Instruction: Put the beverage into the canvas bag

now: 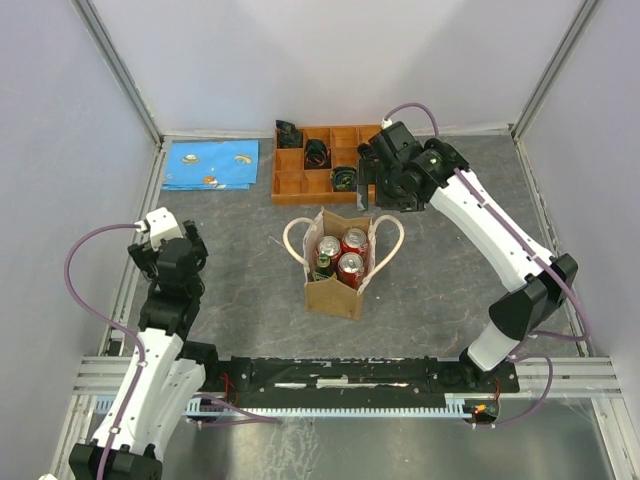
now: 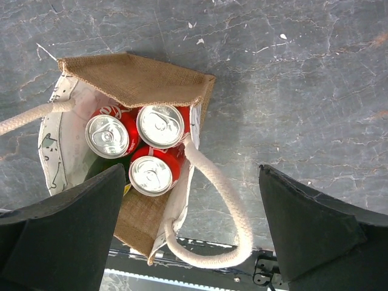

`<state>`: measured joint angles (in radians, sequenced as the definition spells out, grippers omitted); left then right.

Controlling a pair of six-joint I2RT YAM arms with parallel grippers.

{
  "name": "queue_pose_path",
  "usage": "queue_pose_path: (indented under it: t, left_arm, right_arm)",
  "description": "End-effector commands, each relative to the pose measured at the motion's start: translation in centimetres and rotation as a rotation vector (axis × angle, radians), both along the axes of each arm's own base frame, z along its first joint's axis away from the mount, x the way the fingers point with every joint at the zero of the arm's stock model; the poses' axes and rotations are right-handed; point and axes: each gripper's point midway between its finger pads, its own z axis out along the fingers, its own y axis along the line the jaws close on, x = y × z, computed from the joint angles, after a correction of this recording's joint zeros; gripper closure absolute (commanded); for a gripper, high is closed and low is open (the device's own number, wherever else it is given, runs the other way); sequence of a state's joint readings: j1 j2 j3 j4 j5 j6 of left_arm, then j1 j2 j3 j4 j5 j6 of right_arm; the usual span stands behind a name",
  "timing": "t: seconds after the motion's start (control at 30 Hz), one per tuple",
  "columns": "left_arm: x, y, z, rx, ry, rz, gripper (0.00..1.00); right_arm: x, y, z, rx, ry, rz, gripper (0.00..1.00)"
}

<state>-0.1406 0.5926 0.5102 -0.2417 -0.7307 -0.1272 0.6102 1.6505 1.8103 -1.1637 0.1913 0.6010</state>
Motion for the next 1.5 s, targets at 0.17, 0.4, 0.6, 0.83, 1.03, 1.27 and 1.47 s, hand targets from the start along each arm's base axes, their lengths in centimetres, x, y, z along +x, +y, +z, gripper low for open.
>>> queue_pose_path:
  t: [0.17,0.4,0.6,0.83,1.03,1.27,1.47]
  left_arm:
    - [1.5,-0.1,-1.0,-0.054,-0.1,0.025,0.0]
    - [2.4,-0.1,-1.8,-0.043,-0.121,0.023,0.0]
    - [3.0,0.2,-2.5,-0.033,-0.096,0.042,0.06]
    - [3.6,0.3,-3.3,-0.044,-0.066,0.055,0.38]
    - [3.7,-0.3,-3.1,-0.067,-0.075,0.013,0.9]
    - [4.5,-2.7,-2.0,-0.121,-0.087,-0.129,0.97]
    - [6.4,-5.4,0.6,-0.123,-0.118,-0.302,0.97]
  right_arm:
    - [0.5,0.4,1.3,0.027,-0.013,-0.01,0.01]
    - [0.2,0.2,1.4,0.016,-0.003,-0.002,0.01]
    - [0.0,0.2,1.3,0.018,0.004,-0.002,0.01]
    - [0.1,0.0,1.5,0.013,-0.003,0.002,0.01]
    - [0.0,0.1,1.1,0.015,0.013,0.006,0.01]
    - [-0.1,0.5,0.5,0.026,0.03,0.005,0.01]
    - [-0.5,0.2,0.0,0.042,0.023,-0.016,0.01]
